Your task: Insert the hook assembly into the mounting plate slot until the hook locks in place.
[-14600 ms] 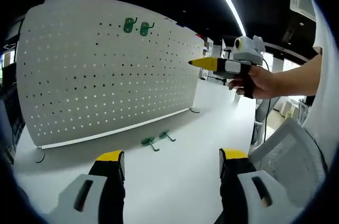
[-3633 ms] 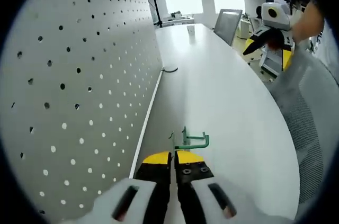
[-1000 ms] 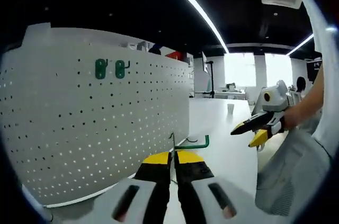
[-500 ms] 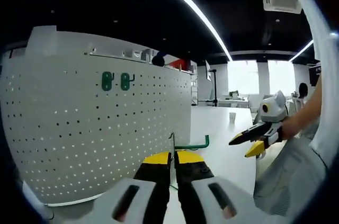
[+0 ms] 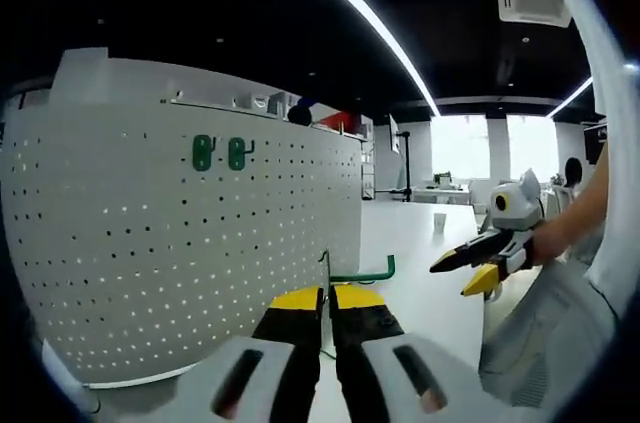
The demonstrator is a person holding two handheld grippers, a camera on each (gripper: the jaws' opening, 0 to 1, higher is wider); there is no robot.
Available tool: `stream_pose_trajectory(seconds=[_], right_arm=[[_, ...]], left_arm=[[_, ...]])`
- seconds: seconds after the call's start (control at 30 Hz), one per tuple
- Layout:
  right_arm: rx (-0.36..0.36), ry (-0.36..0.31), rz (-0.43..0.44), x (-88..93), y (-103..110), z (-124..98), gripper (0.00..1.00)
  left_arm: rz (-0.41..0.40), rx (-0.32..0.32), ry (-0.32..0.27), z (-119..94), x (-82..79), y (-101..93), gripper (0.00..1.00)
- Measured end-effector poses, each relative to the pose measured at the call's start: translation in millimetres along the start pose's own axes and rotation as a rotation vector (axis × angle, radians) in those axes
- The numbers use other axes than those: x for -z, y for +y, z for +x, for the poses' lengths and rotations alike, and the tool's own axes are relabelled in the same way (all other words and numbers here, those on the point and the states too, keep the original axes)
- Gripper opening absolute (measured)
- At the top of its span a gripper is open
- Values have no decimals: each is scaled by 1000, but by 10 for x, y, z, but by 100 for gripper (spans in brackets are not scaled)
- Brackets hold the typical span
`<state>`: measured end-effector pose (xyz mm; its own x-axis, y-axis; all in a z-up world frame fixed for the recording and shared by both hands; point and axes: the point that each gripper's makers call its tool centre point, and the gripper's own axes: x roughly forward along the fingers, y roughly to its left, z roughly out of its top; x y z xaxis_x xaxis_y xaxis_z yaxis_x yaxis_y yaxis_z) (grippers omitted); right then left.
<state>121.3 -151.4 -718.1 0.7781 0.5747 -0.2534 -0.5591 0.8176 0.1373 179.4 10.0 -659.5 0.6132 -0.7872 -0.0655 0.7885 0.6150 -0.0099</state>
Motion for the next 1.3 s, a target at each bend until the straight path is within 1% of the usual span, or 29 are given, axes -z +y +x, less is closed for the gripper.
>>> stream_pose_trajectory(seconds=[0.07, 0.1, 0.2, 0.3, 0.4, 0.57, 0.97, 1.3], right_arm=[[-18, -49, -3, -119, 55, 4, 53], [-31, -99, -13, -227, 95, 1, 52], [-62, -154, 18, -347, 162, -1, 52], [-70, -158, 8, -368, 188, 10, 50], [-77, -152, 10, -366, 210, 27, 50], [-99, -160, 14, -413, 283, 83, 49], [-175, -189, 13, -614, 508, 344, 49], [-228, -200, 20, -693, 677, 528, 48]], left_arm=[[0, -2, -1, -3, -3, 5, 2], [0, -3, -2, -4, -7, 5, 2], [3, -9, -3, -11, -15, 12, 2], [3, -11, -3, -19, -16, 15, 2], [2, -13, -3, -23, -15, 14, 2], [2, -16, -2, -20, -7, 15, 2], [7, -24, -7, -26, -23, 9, 2], [3, -38, -9, -61, -19, 15, 2]])
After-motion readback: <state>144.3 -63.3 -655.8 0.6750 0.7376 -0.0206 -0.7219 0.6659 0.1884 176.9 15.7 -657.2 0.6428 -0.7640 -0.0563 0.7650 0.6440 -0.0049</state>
